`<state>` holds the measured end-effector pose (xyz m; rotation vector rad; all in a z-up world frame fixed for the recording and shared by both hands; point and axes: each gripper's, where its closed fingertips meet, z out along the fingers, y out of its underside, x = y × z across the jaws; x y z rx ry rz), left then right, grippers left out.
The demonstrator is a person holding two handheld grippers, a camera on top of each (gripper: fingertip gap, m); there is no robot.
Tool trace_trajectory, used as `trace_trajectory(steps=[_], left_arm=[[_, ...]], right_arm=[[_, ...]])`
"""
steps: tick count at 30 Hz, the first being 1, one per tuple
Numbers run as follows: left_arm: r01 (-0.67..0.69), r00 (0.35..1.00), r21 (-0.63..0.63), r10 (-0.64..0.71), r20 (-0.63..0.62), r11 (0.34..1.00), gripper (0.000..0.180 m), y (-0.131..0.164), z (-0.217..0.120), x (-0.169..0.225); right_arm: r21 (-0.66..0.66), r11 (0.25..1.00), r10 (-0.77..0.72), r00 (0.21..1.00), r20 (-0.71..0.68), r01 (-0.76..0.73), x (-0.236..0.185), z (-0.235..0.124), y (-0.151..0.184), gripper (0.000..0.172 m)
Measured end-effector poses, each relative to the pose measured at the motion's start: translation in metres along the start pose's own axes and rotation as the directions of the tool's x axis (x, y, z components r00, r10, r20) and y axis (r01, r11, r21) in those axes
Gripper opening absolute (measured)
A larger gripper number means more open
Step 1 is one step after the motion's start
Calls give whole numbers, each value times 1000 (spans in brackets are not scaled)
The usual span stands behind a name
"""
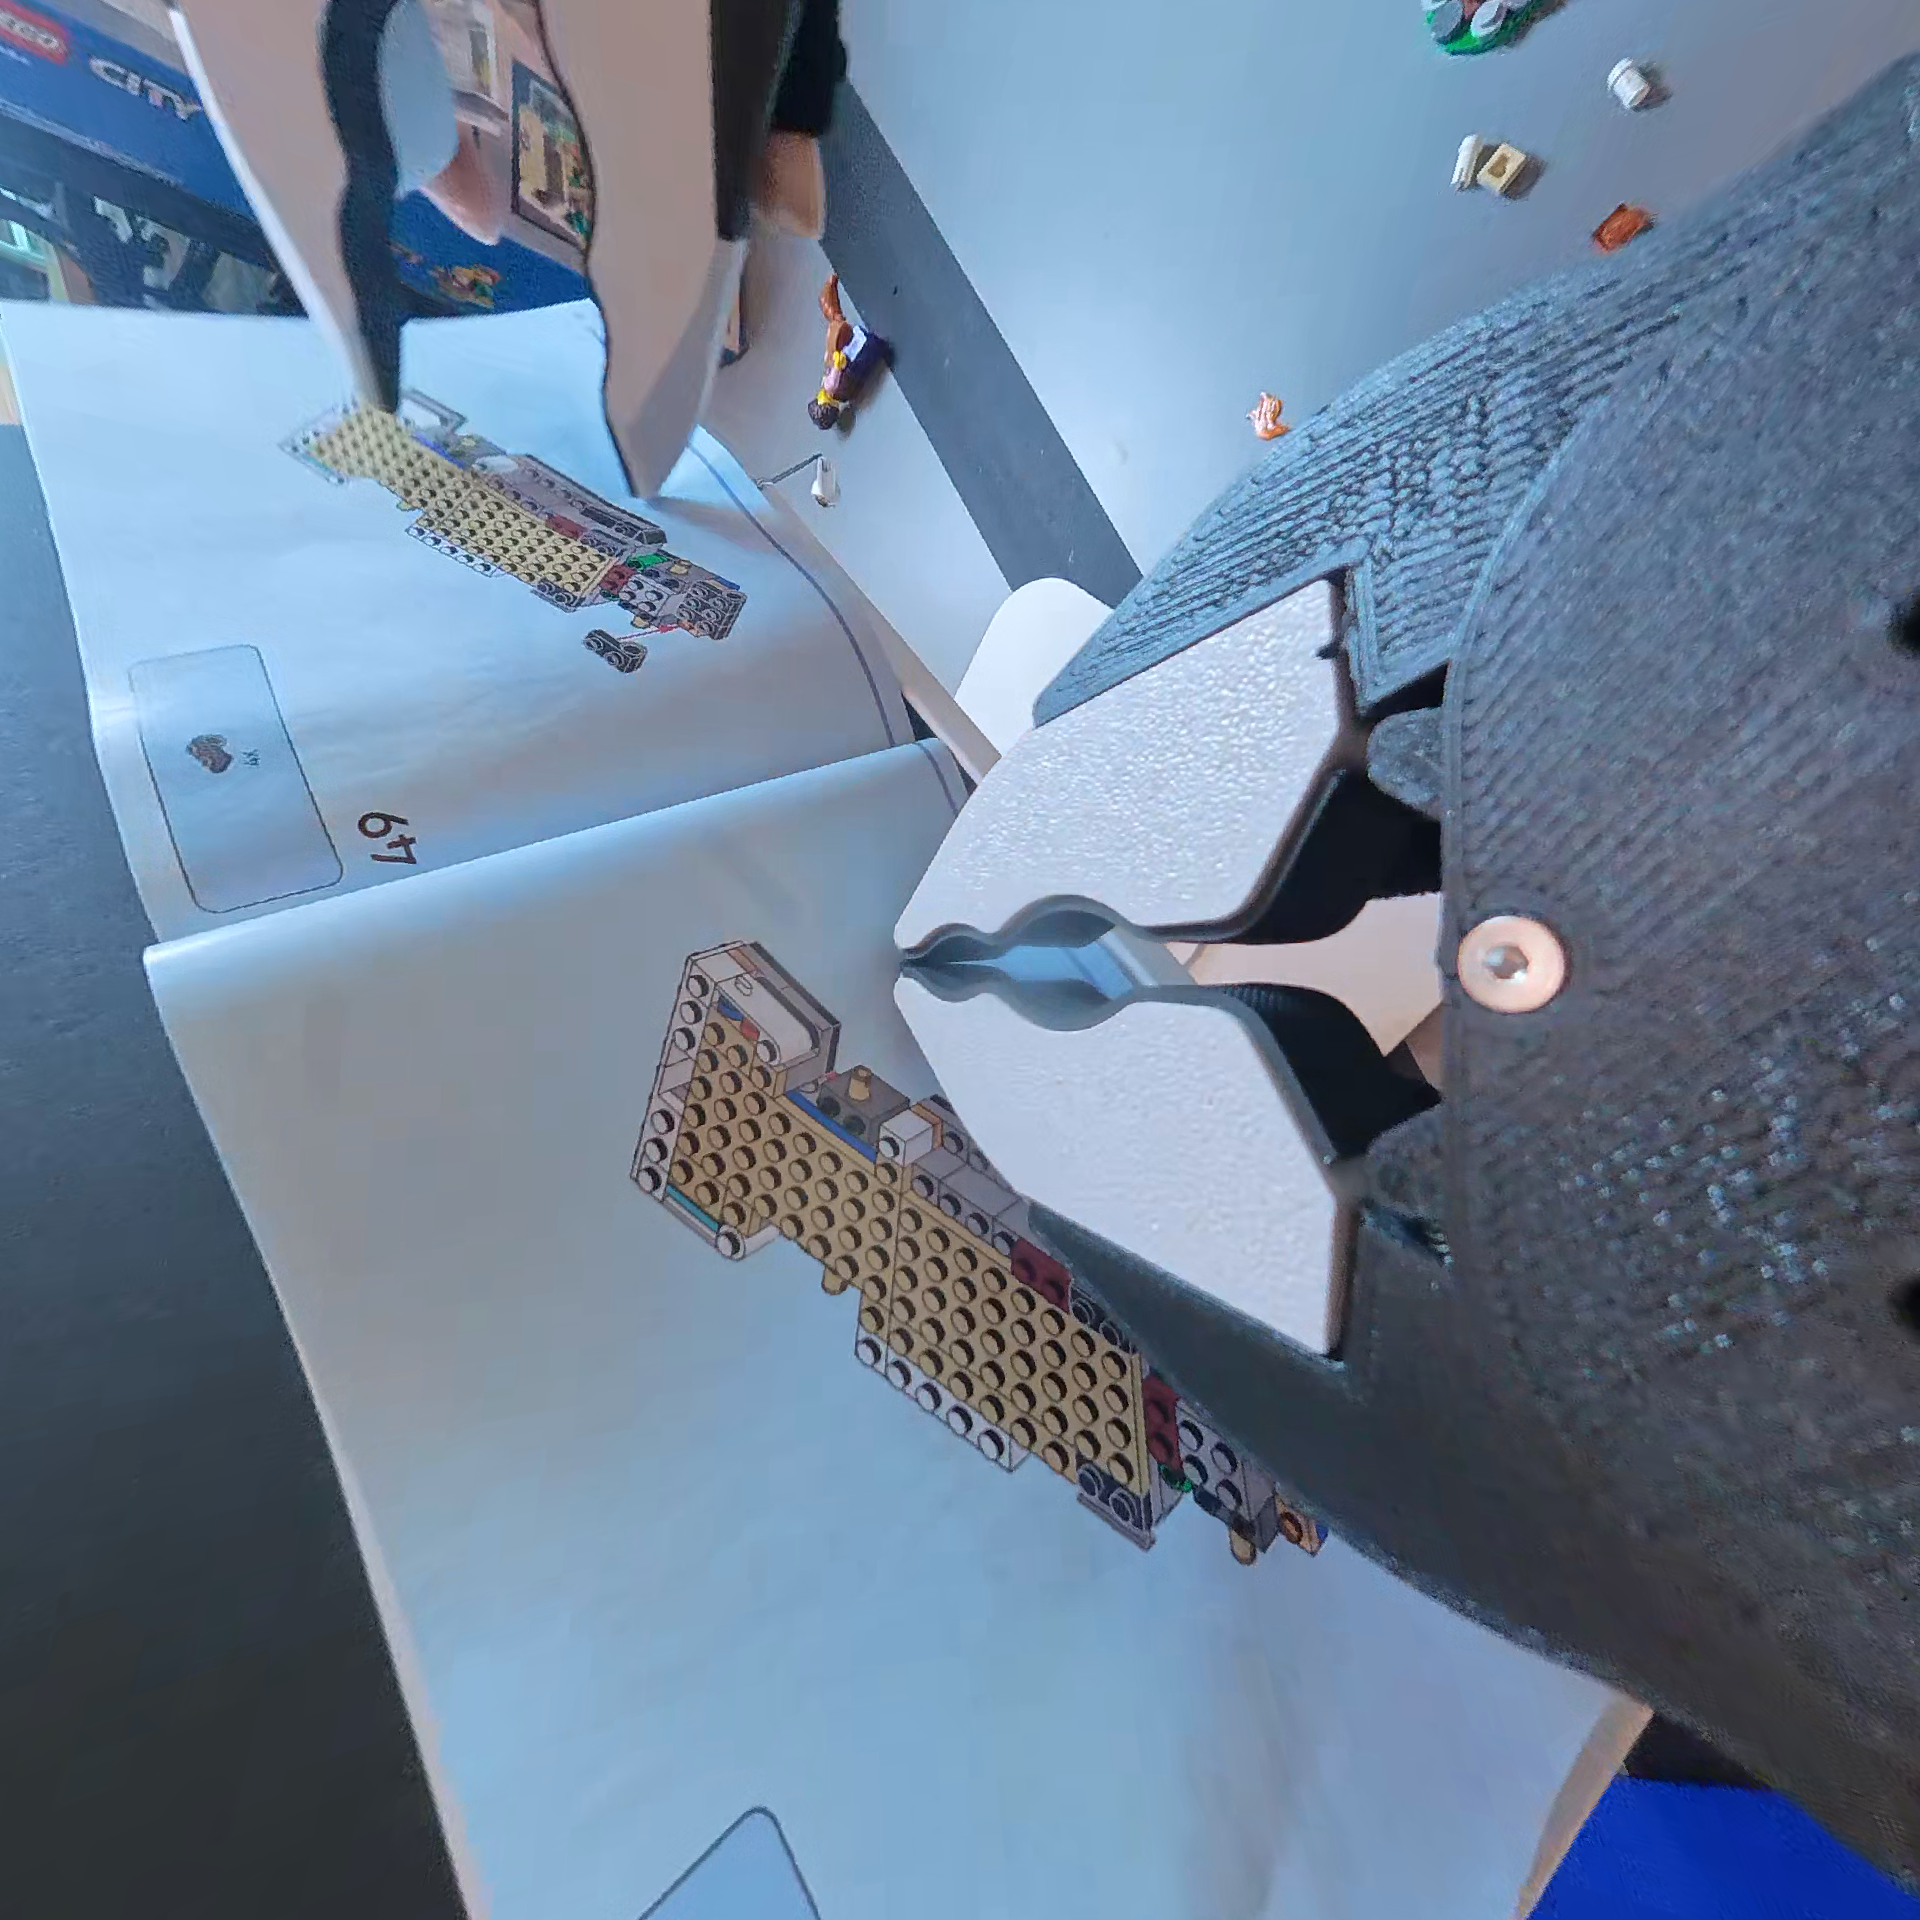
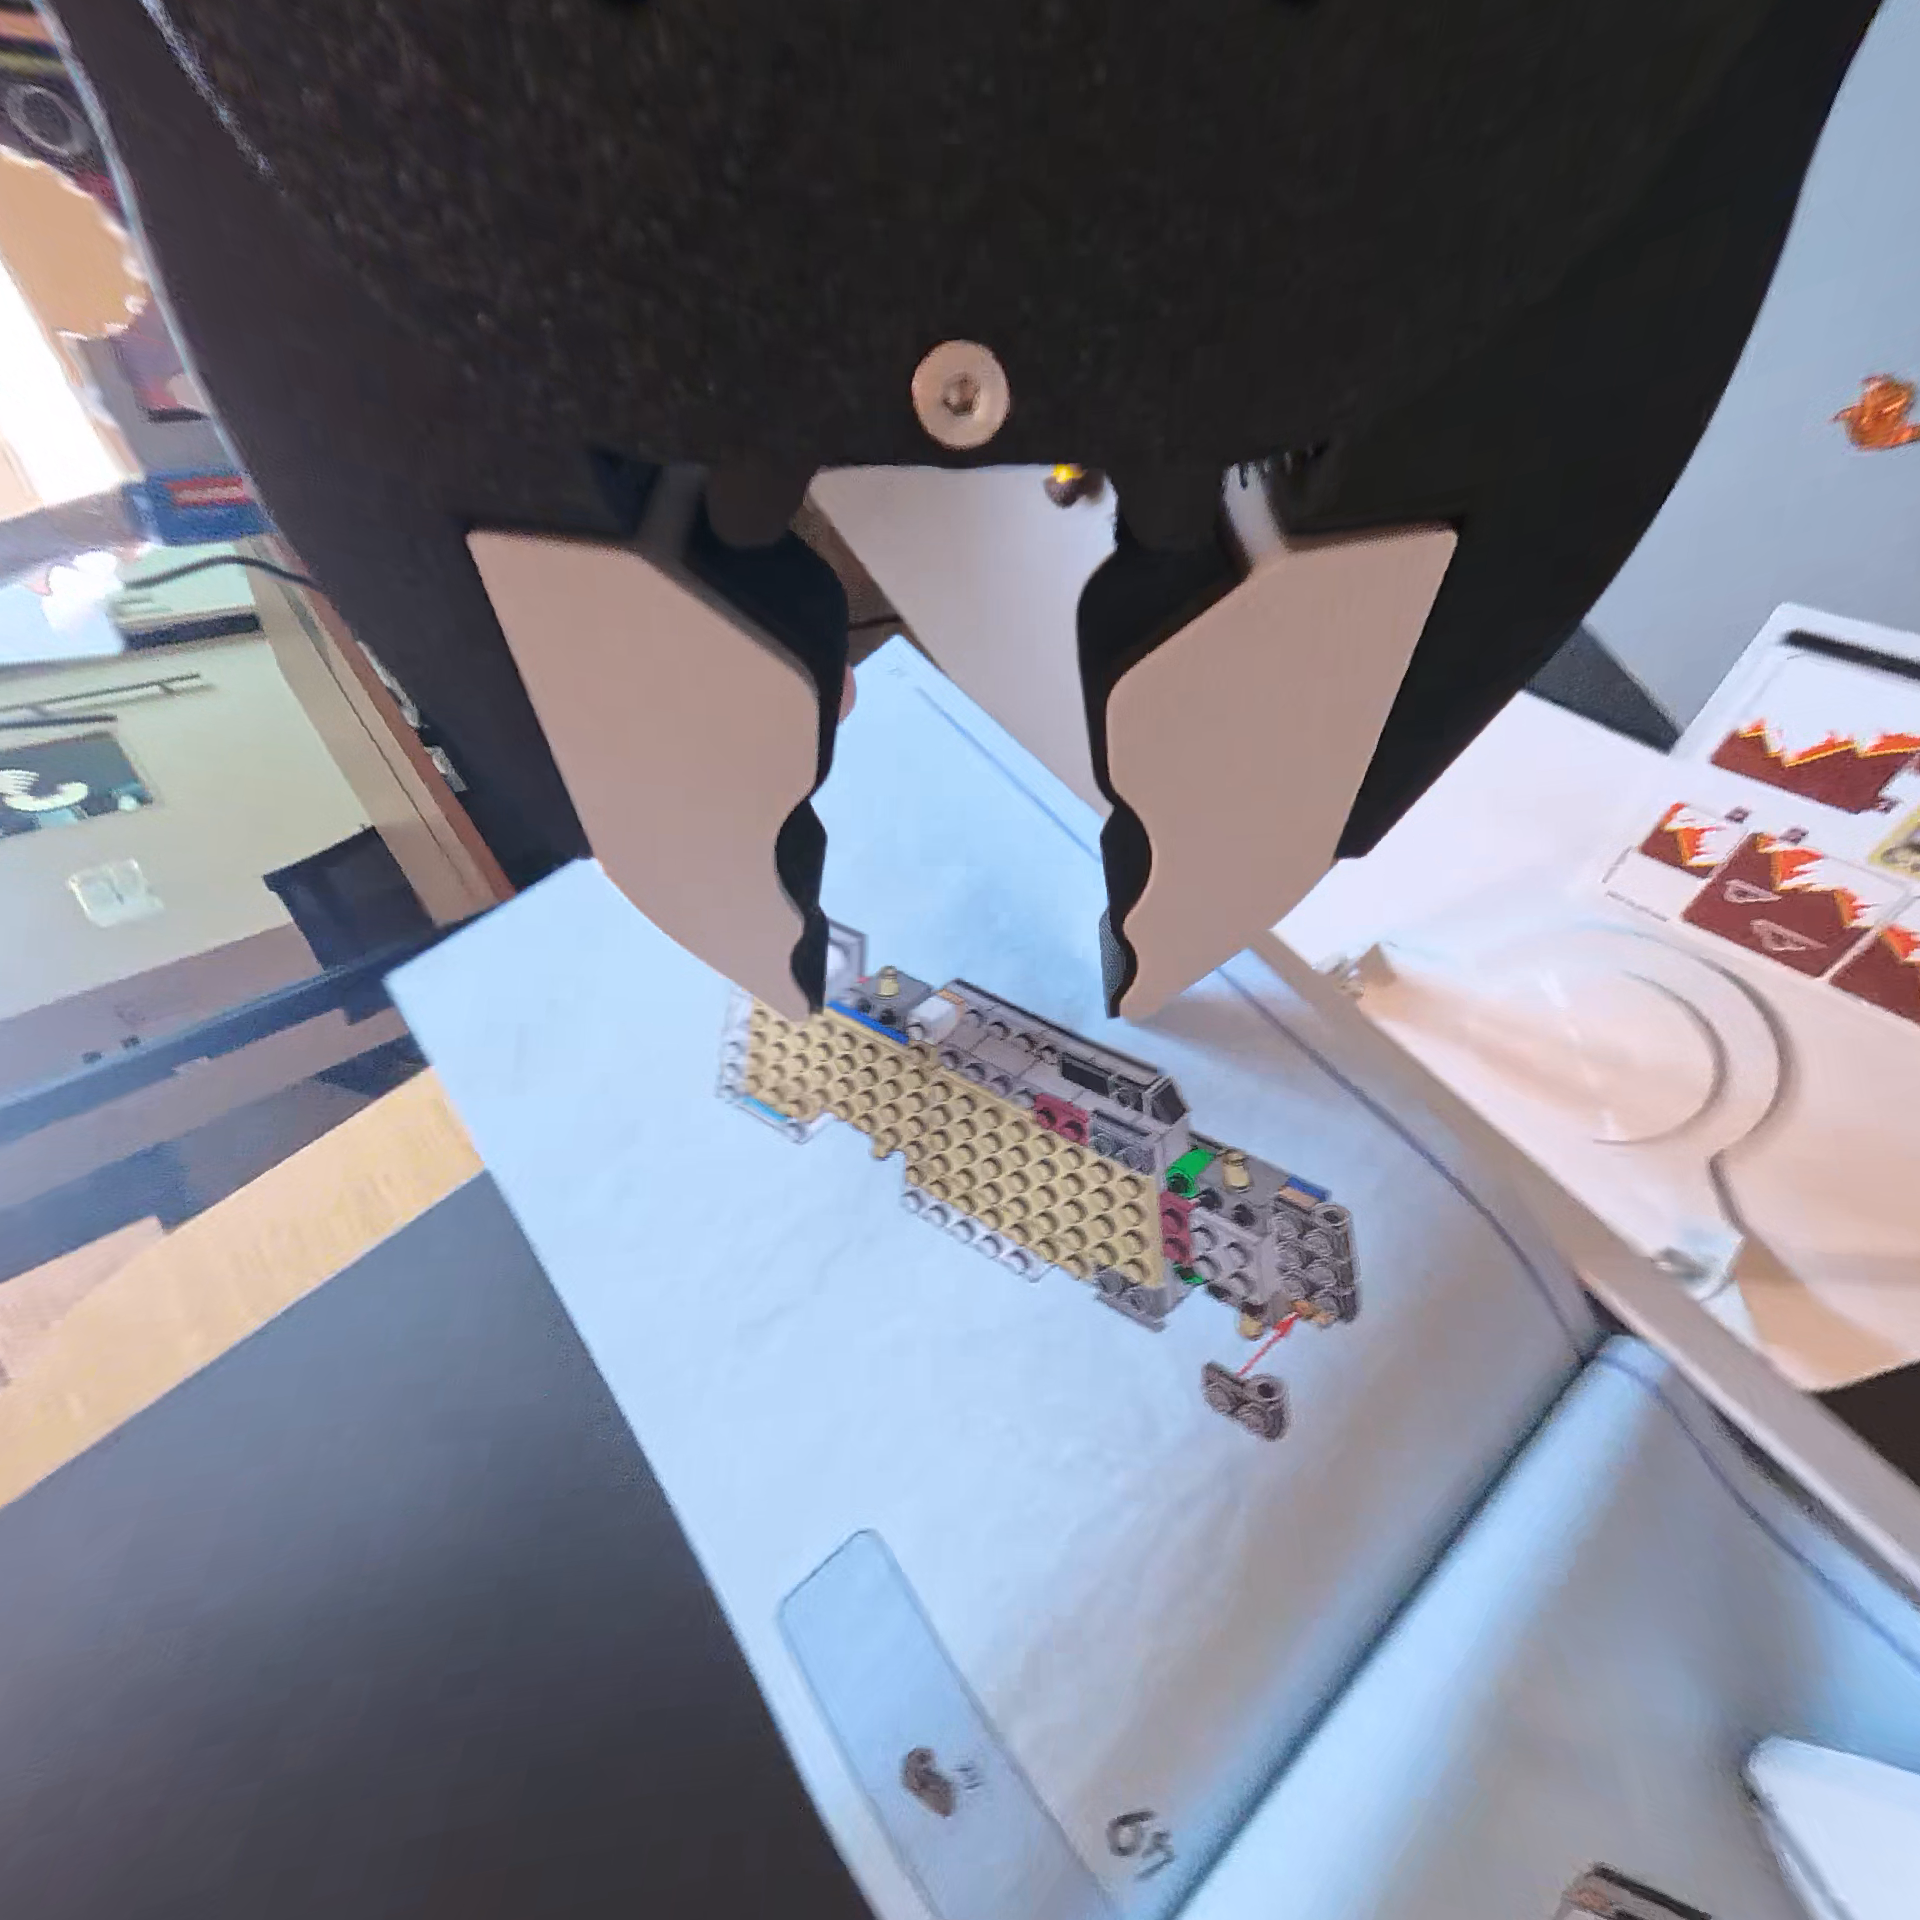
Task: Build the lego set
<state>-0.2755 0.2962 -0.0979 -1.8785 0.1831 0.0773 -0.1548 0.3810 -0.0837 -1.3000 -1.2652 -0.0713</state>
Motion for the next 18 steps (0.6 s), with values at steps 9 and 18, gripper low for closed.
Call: trace_trajectory(steps=[9,18], left_arm=[[-105,992,-15,106,62,994,0,-5,6,-4],[-116,990,8,115,82,993,0,-1,7,-4]], right_arm=[[-5,992,-124,986,-111,124,41,18,-27,46],[107,910,393,915,87,-401,69,8,-3,63]])
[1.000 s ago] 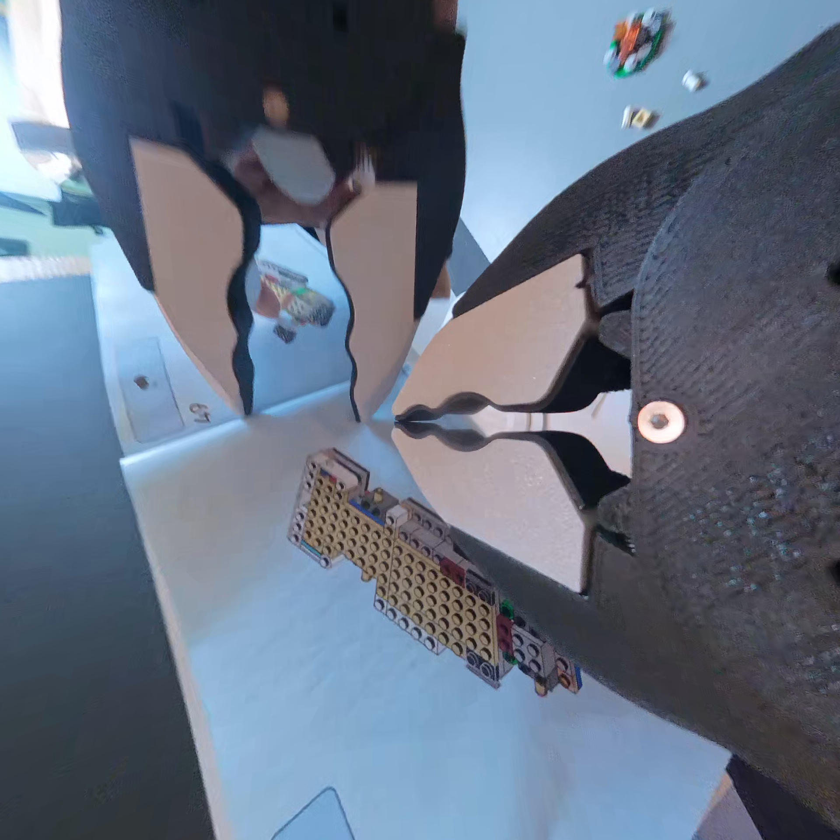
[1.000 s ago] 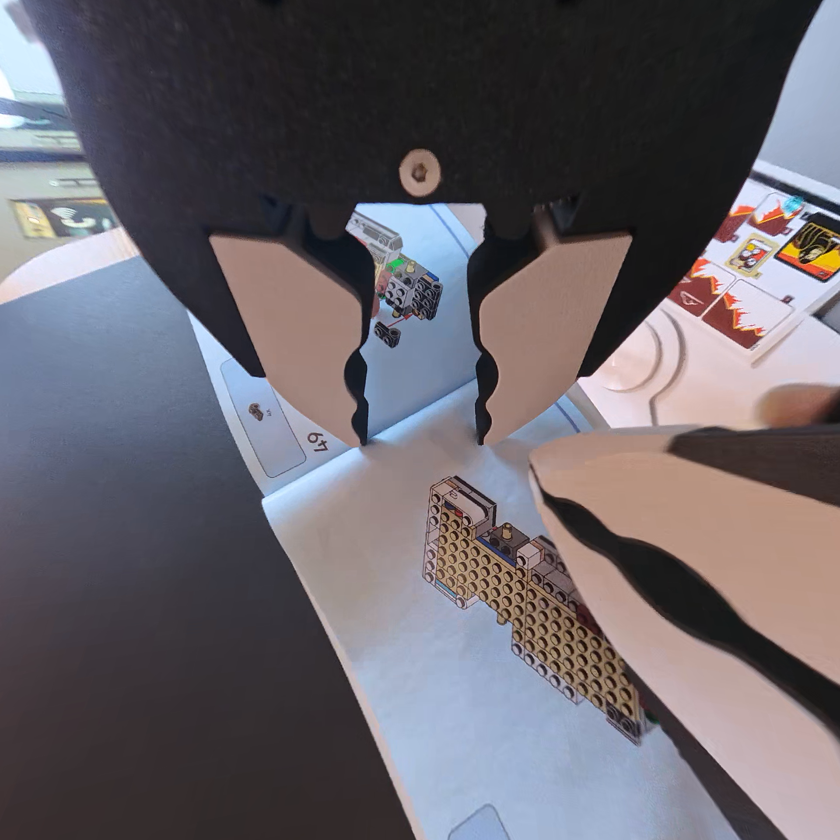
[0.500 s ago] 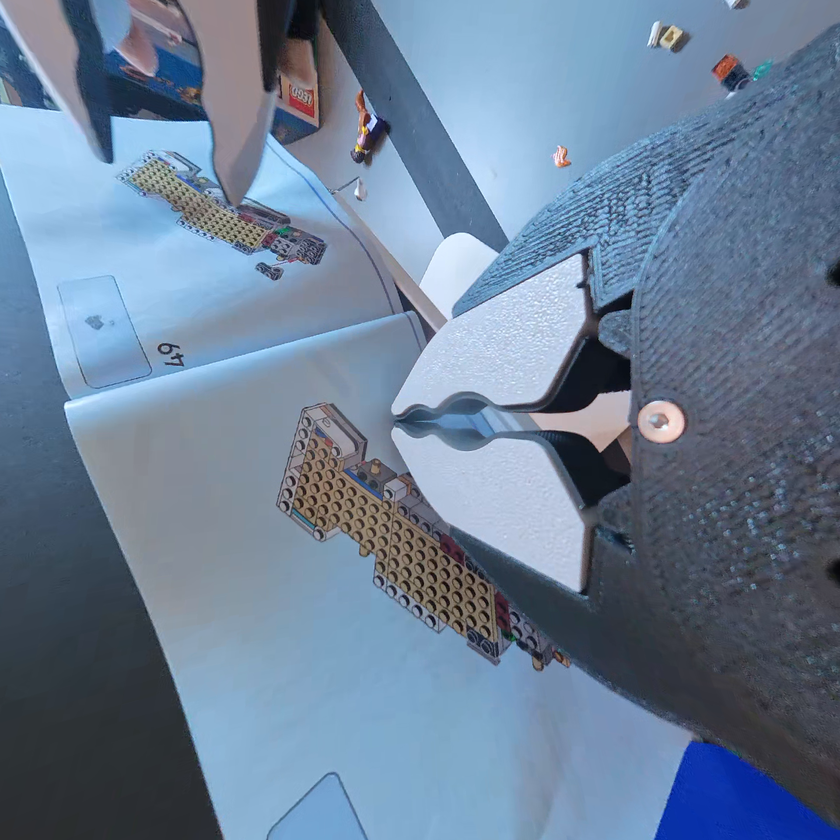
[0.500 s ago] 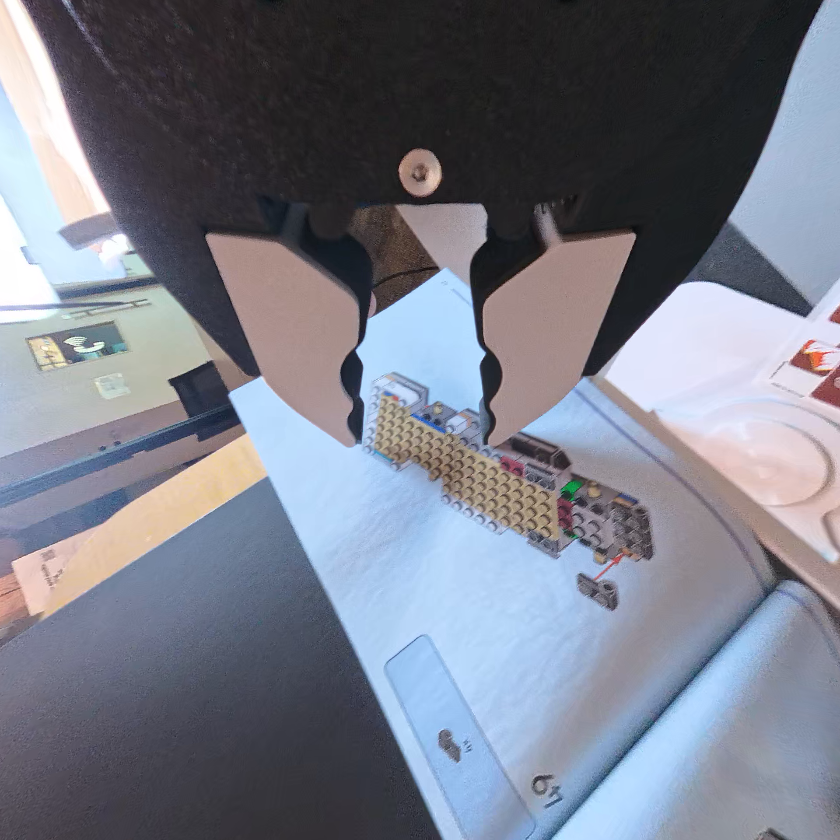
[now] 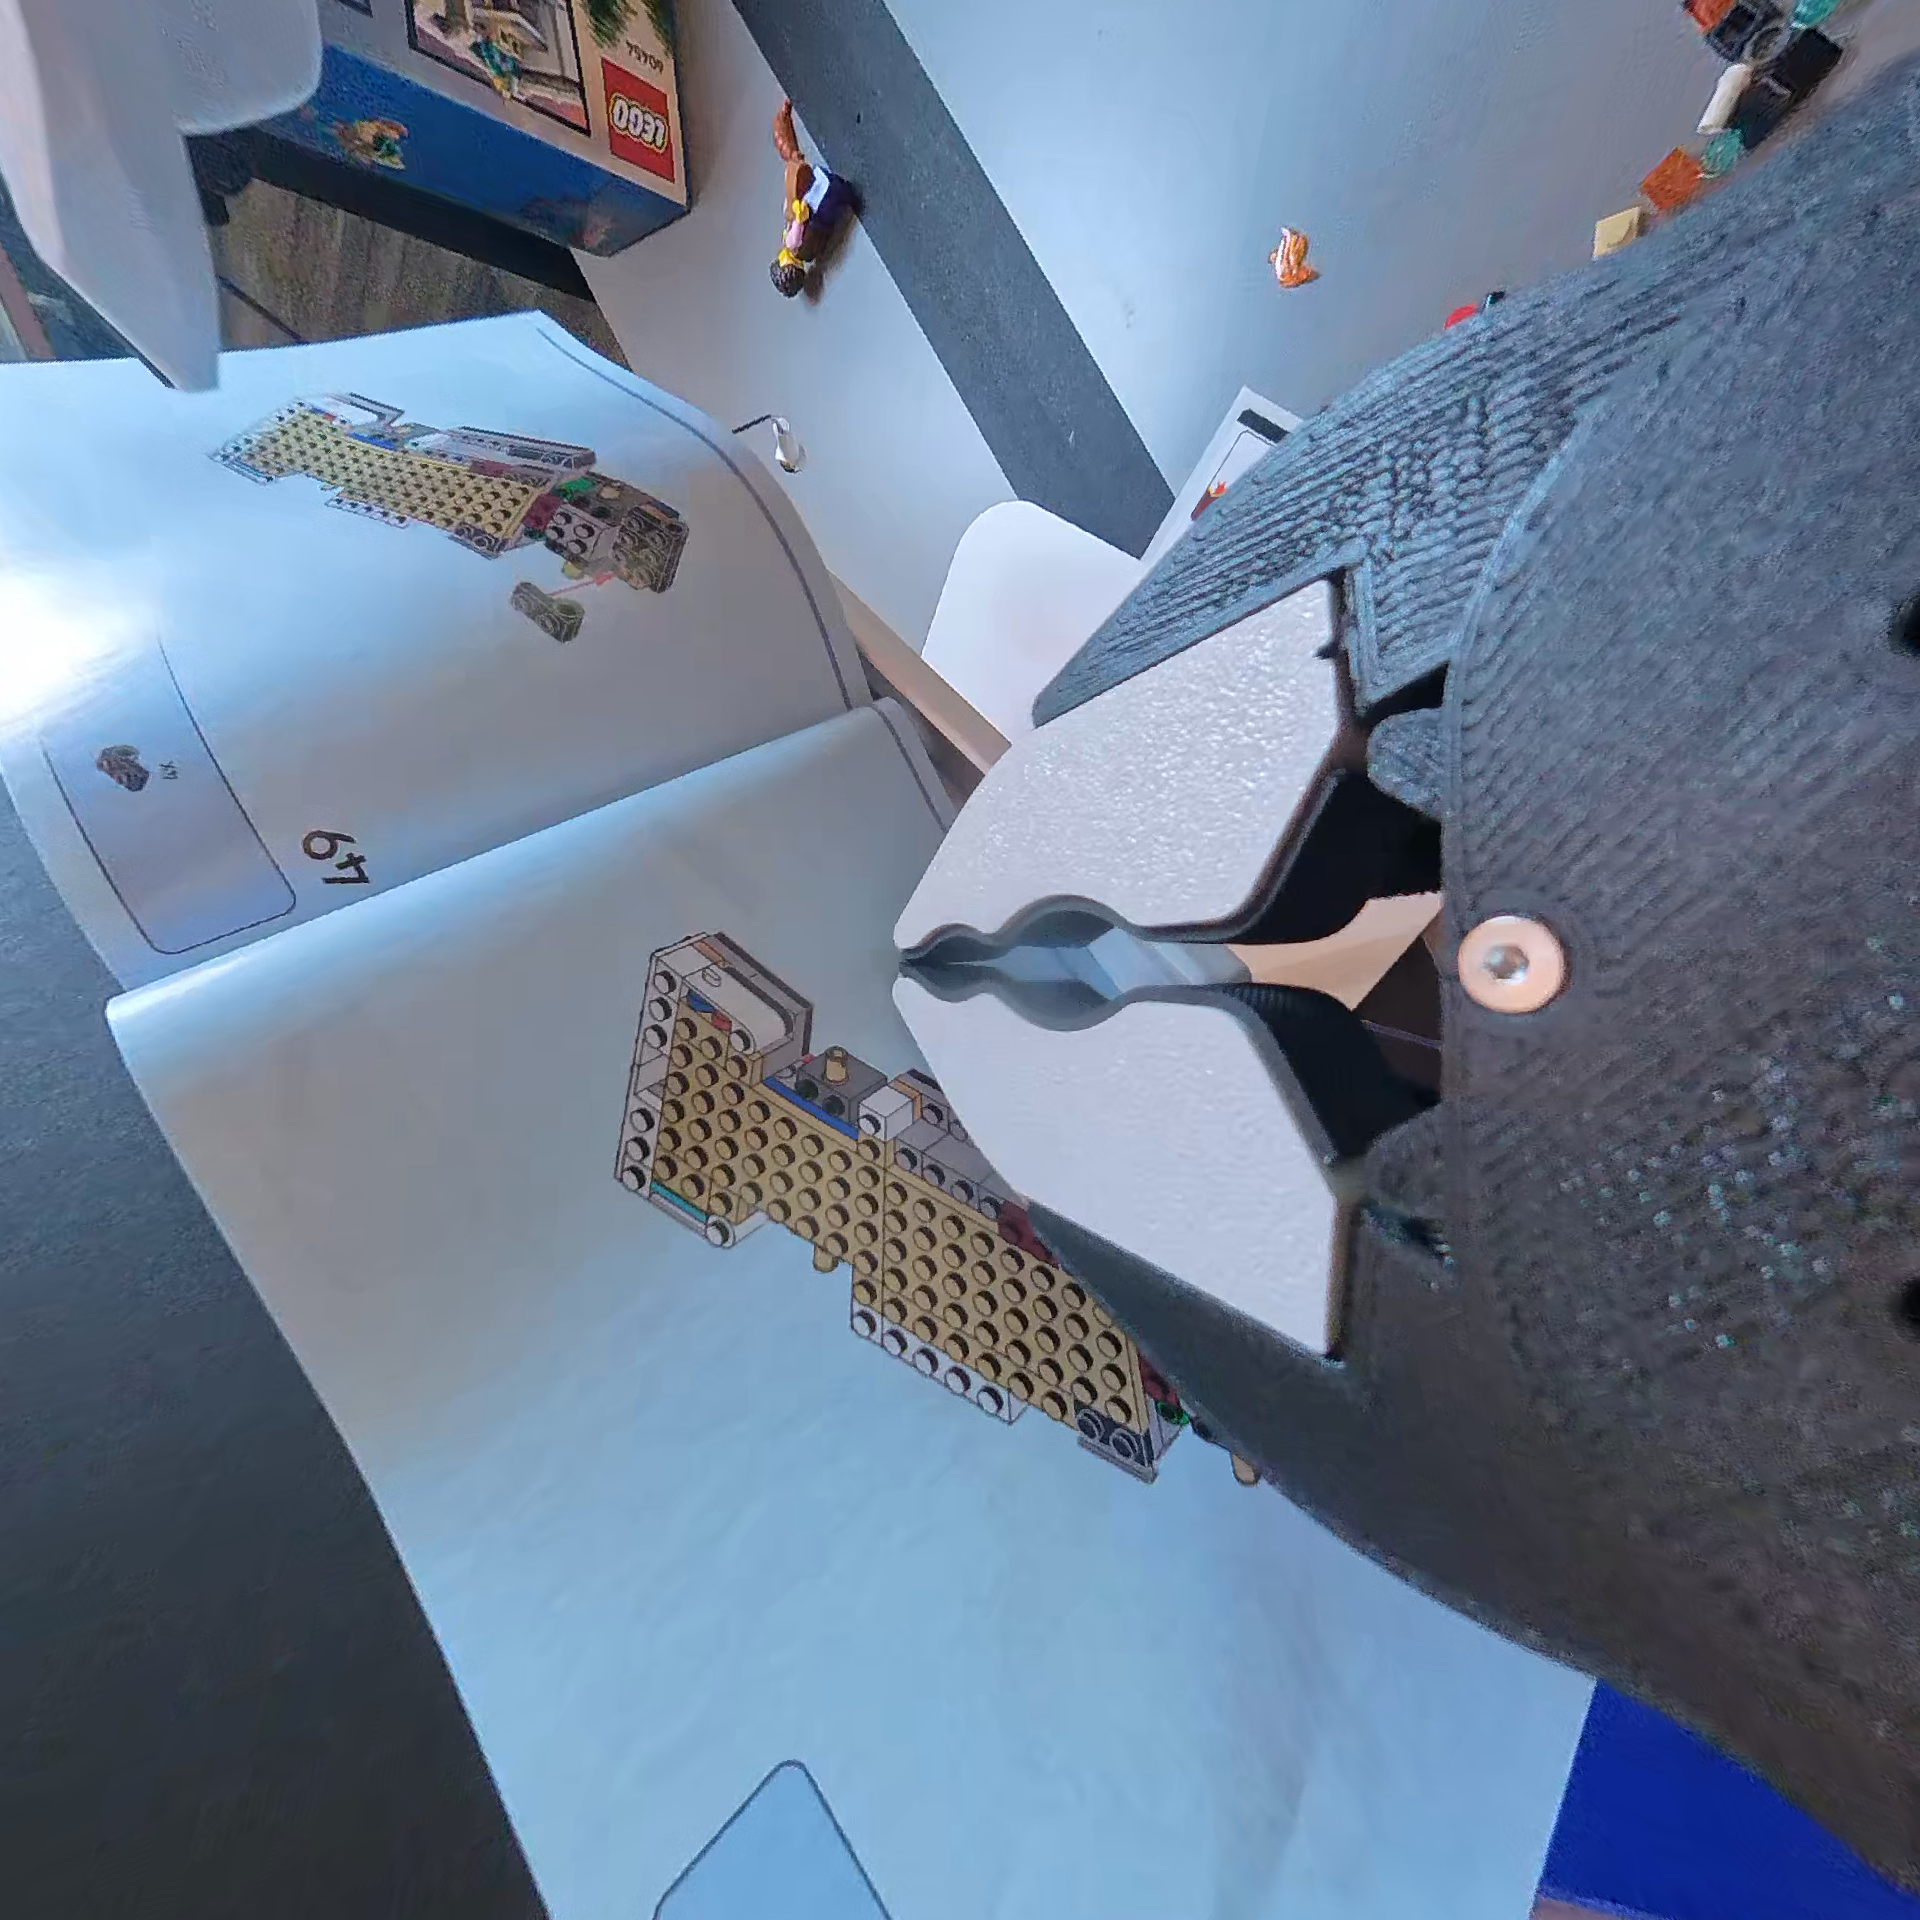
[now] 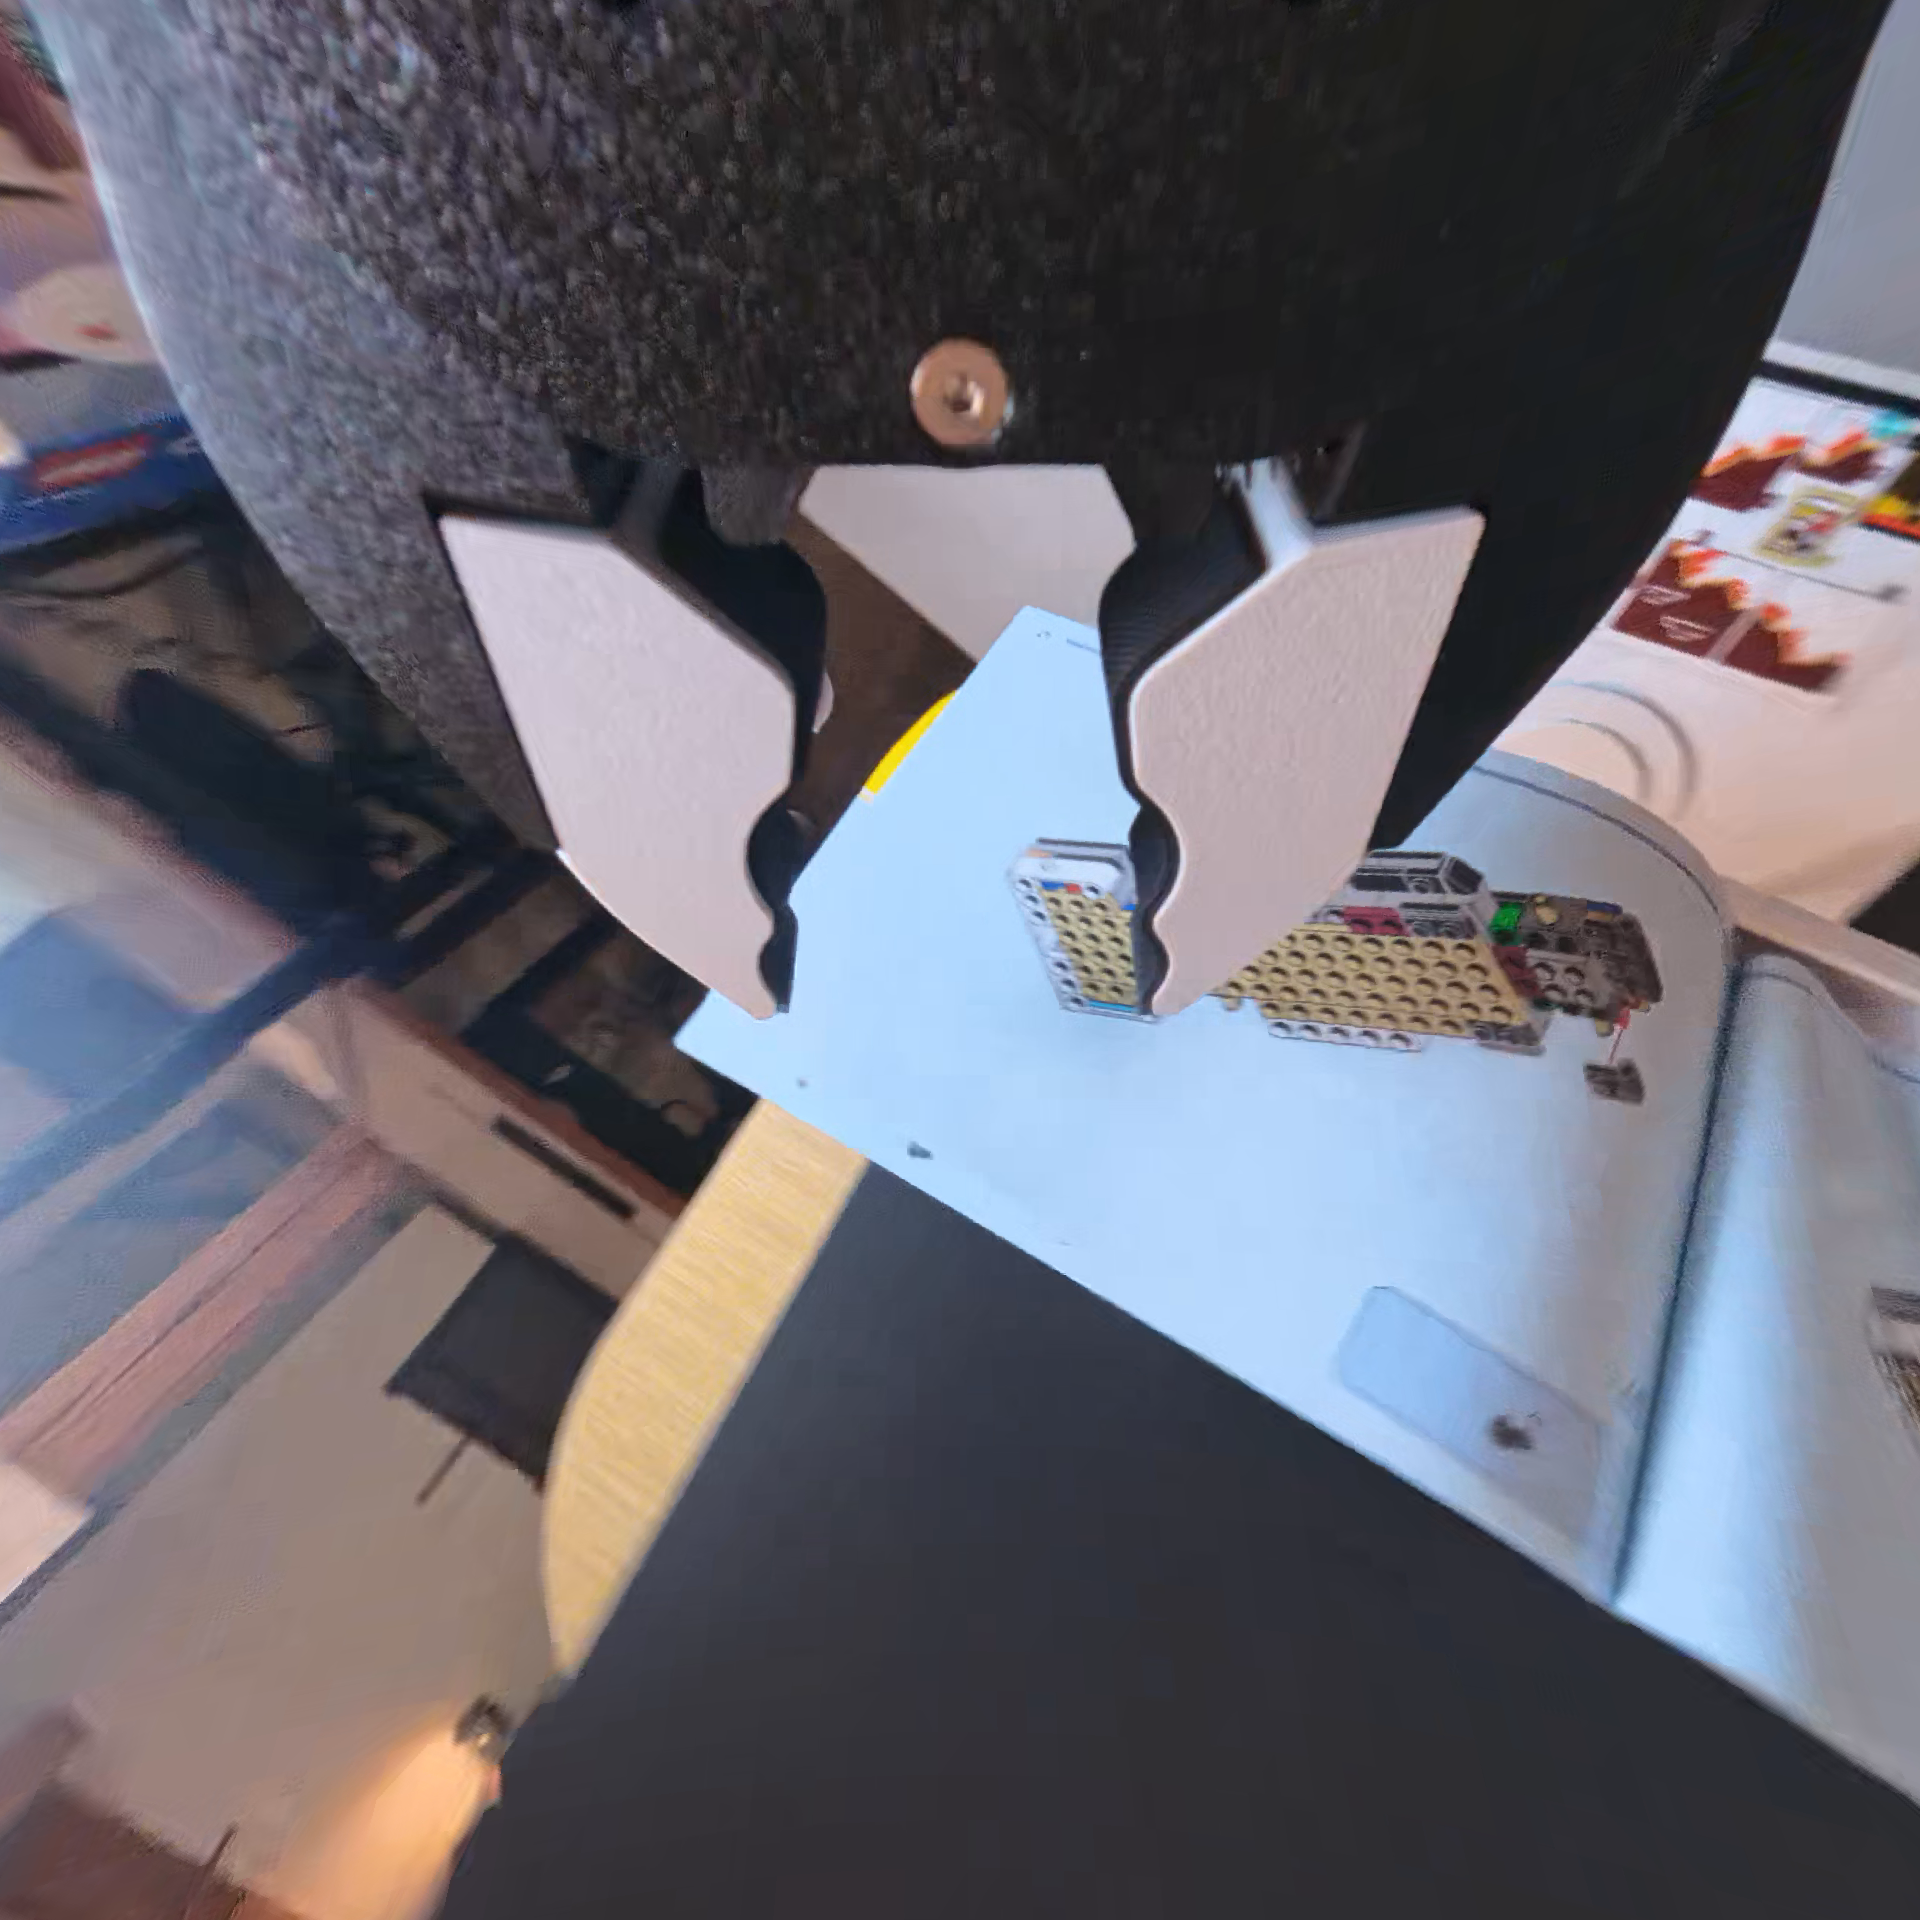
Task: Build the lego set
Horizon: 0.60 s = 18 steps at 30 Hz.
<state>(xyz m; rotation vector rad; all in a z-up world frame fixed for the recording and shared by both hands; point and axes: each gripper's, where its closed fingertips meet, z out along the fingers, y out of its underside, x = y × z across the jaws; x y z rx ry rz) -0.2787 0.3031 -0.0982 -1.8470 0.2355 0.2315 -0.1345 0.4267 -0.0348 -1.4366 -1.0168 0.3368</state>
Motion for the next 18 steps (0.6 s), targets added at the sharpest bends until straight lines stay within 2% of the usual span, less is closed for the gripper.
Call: trace_trajectory(steps=[3,6,7,10,15,16,18], left_arm=[[3,1000,5,-3,-7,1000,0,1,-1,0],[-29,1000,18,29,6,999,0,1,-1,0],[-44,999,17,44,10,999,0,1,-1,0],[-75,997,13,75,-6,997,0,3,-2,1],[-190,981,-10,189,-51,982,0,12,-3,-9],[-204,977,-53,200,-73,977,0,22,-2,-12],[-173,983,-2,173,-63,985,0,25,1,-21]], right_arm=[[-53,962,272,948,168,-267,16,10,33,81],[-139,901,431,813,392,-410,-1,29,53,90],[-136,894,438,773,458,-426,-8,32,52,86],[-112,900,403,705,583,-422,-24,30,43,49],[-130,906,391,678,623,-403,-36,-8,47,33],[-124,913,375,680,630,-388,-42,-18,48,29],[-109,919,366,719,591,-378,-48,-27,47,26]])
